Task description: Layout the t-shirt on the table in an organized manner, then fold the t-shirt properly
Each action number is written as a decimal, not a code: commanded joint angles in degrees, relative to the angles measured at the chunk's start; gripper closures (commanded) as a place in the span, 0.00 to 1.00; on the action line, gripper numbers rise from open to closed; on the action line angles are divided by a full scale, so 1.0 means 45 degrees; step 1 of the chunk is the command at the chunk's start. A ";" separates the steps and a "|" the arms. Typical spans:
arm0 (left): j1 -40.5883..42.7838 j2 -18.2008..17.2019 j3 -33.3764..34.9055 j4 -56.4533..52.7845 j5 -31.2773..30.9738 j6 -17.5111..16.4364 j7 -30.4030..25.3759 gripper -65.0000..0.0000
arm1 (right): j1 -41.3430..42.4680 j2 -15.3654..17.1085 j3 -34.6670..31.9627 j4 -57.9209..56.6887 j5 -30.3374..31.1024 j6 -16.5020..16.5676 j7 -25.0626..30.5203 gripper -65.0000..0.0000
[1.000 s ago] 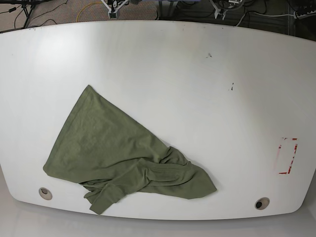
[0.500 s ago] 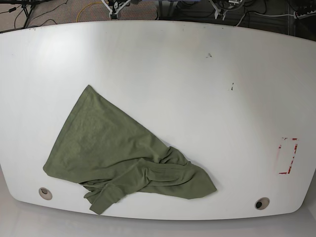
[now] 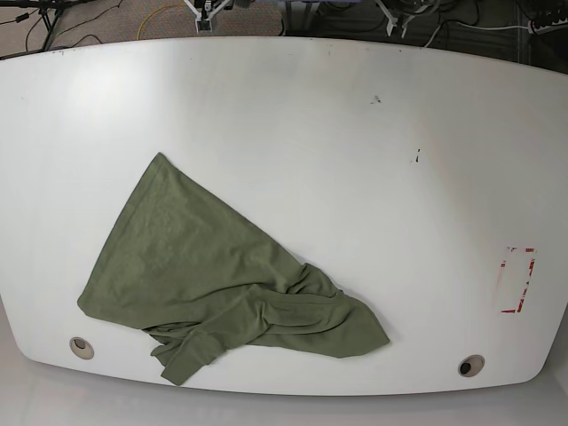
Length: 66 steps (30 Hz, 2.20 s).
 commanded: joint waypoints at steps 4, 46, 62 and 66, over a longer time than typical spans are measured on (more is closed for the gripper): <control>0.1322 -0.0066 -0.0030 0.1946 -0.0016 -0.0027 0.0066 0.85 | -0.1499 -0.0422 0.0019 0.2029 -0.0012 0.0036 -0.0039 0.83; 1.2829 -0.0398 -0.3371 1.9391 -0.0524 -0.0047 0.0085 0.85 | -1.0583 -0.1536 -0.0997 1.5626 0.0125 0.0211 -0.1622 0.83; 1.2418 -0.0477 -0.4367 2.2048 -0.3044 -0.0047 0.0027 0.85 | -1.0290 -0.1595 -0.0938 1.7697 0.0105 0.0231 -0.1563 0.83; 1.1539 -0.0457 -0.4387 2.2029 -0.3005 -0.0047 0.0066 0.84 | -0.9567 -0.1595 -0.0938 1.7775 0.0086 0.0231 -0.1583 0.83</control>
